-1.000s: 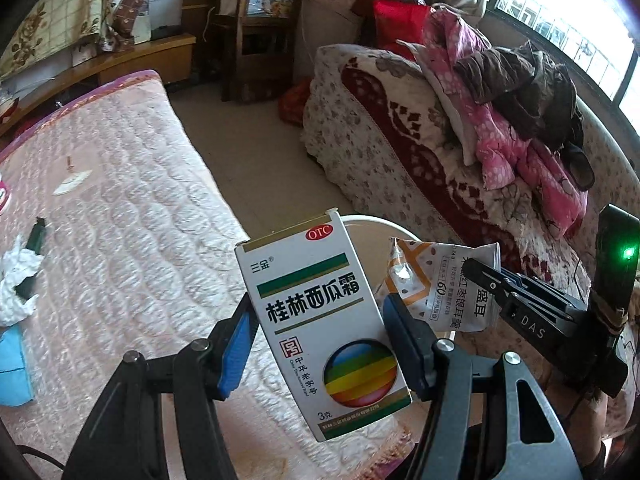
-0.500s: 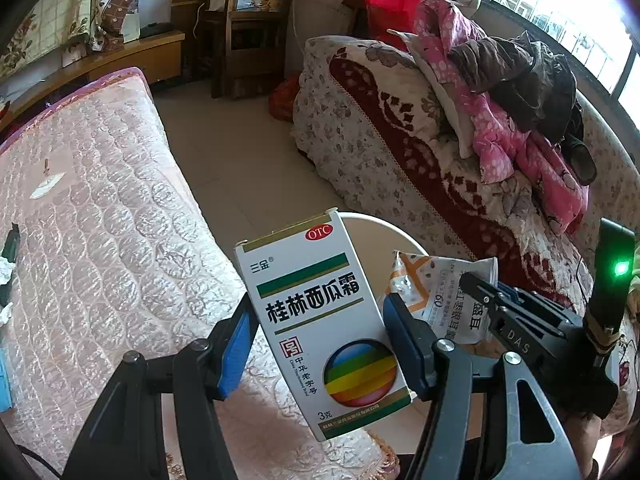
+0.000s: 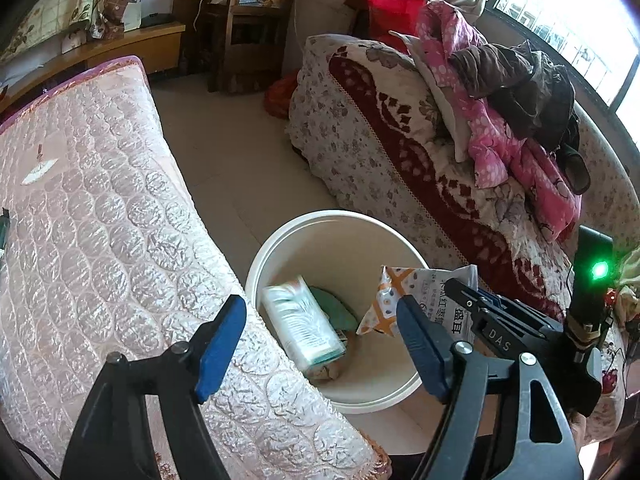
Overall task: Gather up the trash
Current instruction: 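Open the left tool over the bucket while the right tool lowers and releases the wrapper, then move both tools back over the mattress toward the remaining trash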
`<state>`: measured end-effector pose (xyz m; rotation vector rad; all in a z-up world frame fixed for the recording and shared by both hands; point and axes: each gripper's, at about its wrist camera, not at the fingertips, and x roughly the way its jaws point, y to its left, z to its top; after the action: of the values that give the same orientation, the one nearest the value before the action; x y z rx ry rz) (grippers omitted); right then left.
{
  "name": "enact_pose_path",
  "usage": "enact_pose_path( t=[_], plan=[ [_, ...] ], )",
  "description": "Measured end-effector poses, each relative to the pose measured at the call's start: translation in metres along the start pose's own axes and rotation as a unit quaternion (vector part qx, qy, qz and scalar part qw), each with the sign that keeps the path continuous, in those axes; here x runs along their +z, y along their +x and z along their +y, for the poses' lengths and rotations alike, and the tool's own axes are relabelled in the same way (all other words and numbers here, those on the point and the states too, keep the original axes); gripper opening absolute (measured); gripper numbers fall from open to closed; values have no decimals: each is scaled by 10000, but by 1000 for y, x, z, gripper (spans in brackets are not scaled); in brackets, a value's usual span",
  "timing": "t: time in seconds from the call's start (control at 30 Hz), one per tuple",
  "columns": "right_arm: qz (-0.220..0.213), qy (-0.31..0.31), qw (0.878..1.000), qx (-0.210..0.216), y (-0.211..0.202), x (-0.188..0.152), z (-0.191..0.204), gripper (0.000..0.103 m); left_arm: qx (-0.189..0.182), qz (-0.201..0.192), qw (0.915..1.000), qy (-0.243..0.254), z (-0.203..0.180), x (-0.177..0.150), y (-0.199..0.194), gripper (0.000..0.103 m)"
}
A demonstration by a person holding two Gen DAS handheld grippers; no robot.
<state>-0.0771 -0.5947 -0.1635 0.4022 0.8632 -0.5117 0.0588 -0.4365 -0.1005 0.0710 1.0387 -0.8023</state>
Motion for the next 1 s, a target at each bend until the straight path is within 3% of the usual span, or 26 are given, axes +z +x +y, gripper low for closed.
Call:
enact_pose_path(
  t=[0.6,0.87,0.9,0.97,1.0],
  plan=[
    [95,-155,9995,244,4,0,16,20,269,-112,9996,-39,19,-12,-22,78],
    [17,-237,9976,653,-9,1,37,20,323,-176,9991,-200,38,-19,-37,78],
    [-4,-250,9973,689,-11,1,39,24,334,-184,9990,-237,42,-20,-40,78],
    [-59,-292,9964,790,-16,1,47,45,347,-201,9988,-297,47,-21,-43,78],
    [-77,-294,9957,879,-18,1,50,83,352,-214,9986,-329,50,-22,-45,78]
  ],
)
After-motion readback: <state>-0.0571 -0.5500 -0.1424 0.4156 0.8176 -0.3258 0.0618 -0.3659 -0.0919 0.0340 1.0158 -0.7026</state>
